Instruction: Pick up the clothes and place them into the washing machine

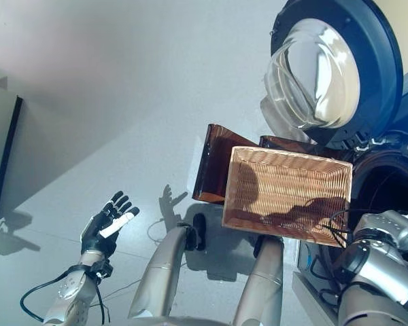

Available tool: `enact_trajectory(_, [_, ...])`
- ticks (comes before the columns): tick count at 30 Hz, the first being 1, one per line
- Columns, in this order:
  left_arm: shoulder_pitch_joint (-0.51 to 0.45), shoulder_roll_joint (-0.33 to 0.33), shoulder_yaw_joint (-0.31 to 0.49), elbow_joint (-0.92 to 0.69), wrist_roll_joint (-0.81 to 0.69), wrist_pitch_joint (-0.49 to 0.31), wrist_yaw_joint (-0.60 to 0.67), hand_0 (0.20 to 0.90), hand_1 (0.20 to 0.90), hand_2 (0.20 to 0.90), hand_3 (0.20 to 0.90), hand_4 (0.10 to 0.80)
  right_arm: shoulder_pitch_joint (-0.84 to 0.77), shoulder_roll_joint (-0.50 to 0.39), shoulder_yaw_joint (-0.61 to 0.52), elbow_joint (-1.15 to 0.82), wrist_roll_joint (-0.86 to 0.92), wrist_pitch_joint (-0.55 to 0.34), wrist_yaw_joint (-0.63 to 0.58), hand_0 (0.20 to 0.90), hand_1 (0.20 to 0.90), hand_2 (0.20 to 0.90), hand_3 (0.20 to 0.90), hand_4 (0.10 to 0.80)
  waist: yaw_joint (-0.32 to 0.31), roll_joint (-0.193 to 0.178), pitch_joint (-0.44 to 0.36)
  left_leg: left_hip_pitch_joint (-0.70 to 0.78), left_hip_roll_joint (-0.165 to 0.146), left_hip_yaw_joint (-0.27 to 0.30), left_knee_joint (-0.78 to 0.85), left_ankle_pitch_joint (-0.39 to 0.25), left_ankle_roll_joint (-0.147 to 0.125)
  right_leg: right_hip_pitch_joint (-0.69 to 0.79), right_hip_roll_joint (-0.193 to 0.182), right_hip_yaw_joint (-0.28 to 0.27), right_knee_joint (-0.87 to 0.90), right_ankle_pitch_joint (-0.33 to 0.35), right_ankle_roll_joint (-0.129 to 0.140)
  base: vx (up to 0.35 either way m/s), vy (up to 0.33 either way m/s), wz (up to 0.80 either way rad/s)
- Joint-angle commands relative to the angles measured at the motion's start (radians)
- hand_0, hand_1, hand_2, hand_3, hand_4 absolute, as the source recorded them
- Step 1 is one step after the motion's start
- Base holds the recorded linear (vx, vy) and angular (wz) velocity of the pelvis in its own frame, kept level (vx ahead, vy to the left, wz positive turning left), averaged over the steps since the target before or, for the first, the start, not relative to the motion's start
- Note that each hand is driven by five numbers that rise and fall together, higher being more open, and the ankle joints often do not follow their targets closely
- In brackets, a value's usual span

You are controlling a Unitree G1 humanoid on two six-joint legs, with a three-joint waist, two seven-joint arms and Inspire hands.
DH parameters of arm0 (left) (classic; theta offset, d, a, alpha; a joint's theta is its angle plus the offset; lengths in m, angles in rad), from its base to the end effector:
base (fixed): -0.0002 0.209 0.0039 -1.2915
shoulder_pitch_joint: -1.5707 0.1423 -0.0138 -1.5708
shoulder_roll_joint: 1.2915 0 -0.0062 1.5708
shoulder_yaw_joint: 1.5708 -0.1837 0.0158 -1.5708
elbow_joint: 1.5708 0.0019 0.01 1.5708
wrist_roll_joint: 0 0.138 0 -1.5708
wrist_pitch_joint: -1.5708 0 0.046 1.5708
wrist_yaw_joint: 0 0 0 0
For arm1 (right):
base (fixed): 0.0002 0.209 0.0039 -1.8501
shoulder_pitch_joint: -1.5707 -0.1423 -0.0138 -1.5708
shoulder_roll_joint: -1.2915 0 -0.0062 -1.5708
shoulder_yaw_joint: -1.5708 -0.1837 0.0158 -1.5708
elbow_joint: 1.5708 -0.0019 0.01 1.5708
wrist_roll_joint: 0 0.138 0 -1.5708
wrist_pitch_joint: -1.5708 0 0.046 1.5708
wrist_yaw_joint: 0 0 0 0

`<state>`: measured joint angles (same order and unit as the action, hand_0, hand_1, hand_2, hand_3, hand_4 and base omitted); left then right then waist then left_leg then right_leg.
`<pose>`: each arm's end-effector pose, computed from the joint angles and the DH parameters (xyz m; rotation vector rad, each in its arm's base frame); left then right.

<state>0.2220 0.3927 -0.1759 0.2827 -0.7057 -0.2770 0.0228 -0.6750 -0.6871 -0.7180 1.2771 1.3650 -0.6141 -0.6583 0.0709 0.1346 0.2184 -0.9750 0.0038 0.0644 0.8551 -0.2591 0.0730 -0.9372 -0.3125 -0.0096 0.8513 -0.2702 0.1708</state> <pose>0.1339 0.2243 -0.0229 -0.2755 0.2644 0.1506 0.2206 -0.3935 0.0879 1.3869 -0.3727 -1.8309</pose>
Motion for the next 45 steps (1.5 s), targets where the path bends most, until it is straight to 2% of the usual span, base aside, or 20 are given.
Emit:
enact_trajectory(1, [0.010,0.049,0.053,-0.049,-0.018,-0.061,0.008,0.900,0.900,0.900,0.900,0.800,0.027,-0.177,0.044,0.038,-0.051,-0.095,0.008,0.200,0.200,0.200,0.200,0.300,-0.009,0.014,-0.028,0.058,0.040,-0.072,-0.050,0.001,-0.091,0.019,0.023,-0.031,0.024,0.053,-0.064,0.000,0.000,0.00])
enact_trajectory(2, [0.008,0.049,0.052,-0.051,-0.019,-0.060,0.007,0.900,0.900,0.900,0.900,0.800,0.025,-0.176,0.046,0.040,-0.051,-0.093,0.009,0.200,0.200,0.200,0.200,0.300,-0.010,0.014,-0.028,0.058,0.041,-0.071,-0.049,0.001,-0.092,0.020,0.023,-0.032,0.023,0.053,-0.064,-0.007,0.003,-0.04])
enact_trajectory(3, [0.007,0.049,0.051,-0.052,-0.020,-0.059,0.005,0.900,0.900,0.900,0.900,0.800,0.022,-0.173,0.050,0.043,-0.051,-0.092,0.010,0.236,0.236,0.236,0.236,0.325,-0.011,0.014,-0.028,0.059,0.040,-0.070,-0.050,0.001,-0.092,0.020,0.023,-0.032,0.024,0.053,-0.064,-0.003,0.001,-0.04])
enact_trajectory(4, [0.005,0.050,0.048,-0.055,-0.020,-0.061,0.005,0.900,0.900,0.900,0.900,0.800,0.020,-0.171,0.053,0.046,-0.051,-0.089,0.012,0.411,0.411,0.411,0.411,0.451,-0.011,0.014,-0.028,0.058,0.040,-0.071,-0.050,0.001,-0.092,0.021,0.024,-0.032,0.023,0.053,-0.064,0.000,0.001,-0.05])
enact_trajectory(5, [0.003,0.051,0.047,-0.057,-0.020,-0.061,0.004,0.900,0.900,0.900,0.900,0.800,0.019,-0.167,0.056,0.051,-0.051,-0.088,0.013,0.535,0.535,0.535,0.535,0.539,-0.011,0.014,-0.029,0.059,0.040,-0.070,-0.051,0.001,-0.092,0.022,0.024,-0.032,0.022,0.054,-0.064,0.001,-0.001,-0.04])
enact_trajectory(6, [0.003,0.052,0.047,-0.059,-0.020,-0.062,0.005,0.900,0.900,0.900,0.900,0.800,0.018,-0.163,0.062,0.056,-0.053,-0.087,0.012,0.900,0.900,0.900,0.900,0.800,-0.011,0.013,-0.030,0.060,0.041,-0.070,-0.053,0.002,-0.092,0.023,0.025,-0.033,0.021,0.054,-0.065,0.002,0.000,-0.04])
enact_trajectory(19, [0.007,0.042,0.073,-0.059,-0.027,-0.064,0.010,0.900,0.900,0.900,0.900,0.800,0.017,-0.104,0.076,0.051,-0.022,-0.076,0.051,0.900,0.900,0.900,0.900,0.800,-0.009,0.002,-0.030,0.065,0.038,-0.067,-0.062,0.004,-0.090,0.031,0.024,-0.036,0.009,0.061,-0.064,0.000,0.000,0.00])
enact_trajectory(33, [0.002,0.021,0.066,-0.068,-0.033,-0.076,0.009,0.900,0.900,0.900,0.900,0.800,0.048,0.069,0.121,0.020,-0.052,-0.041,0.097,0.900,0.900,0.900,0.900,0.800,-0.008,-0.013,-0.010,0.058,0.032,-0.062,-0.044,-0.004,-0.081,0.038,0.024,-0.040,-0.001,0.067,-0.060,0.000,0.000,0.00])
enact_trajectory(35, [0.002,0.010,0.066,-0.060,-0.034,-0.077,0.009,0.900,0.900,0.900,0.900,0.800,0.051,0.126,0.125,0.004,-0.042,-0.042,0.117,0.900,0.900,0.900,0.900,0.800,-0.005,-0.016,-0.009,0.055,0.029,-0.061,-0.038,-0.007,-0.079,0.041,0.022,-0.039,-0.004,0.069,-0.058,0.000,0.000,0.00])
enact_trajectory(39, [-0.002,0.009,0.067,-0.063,-0.034,-0.084,0.010,0.900,0.900,0.900,0.900,0.800,0.045,0.178,0.139,-0.008,-0.047,-0.042,0.125,0.900,0.900,0.900,0.900,0.800,-0.004,-0.022,-0.009,0.054,0.027,-0.058,-0.038,-0.010,-0.075,0.042,0.021,-0.041,-0.008,0.074,-0.056,0.003,0.008,0.00])
enact_trajectory(45, [-0.006,0.009,0.072,-0.066,-0.022,-0.099,0.013,0.900,0.900,0.900,0.900,0.800,0.037,0.254,0.203,-0.022,-0.109,-0.006,0.146,0.900,0.900,0.900,0.900,0.800,0.004,-0.034,-0.007,0.063,0.019,-0.056,-0.049,-0.009,-0.067,0.059,0.019,-0.040,-0.033,0.093,-0.051,0.000,0.000,0.00])
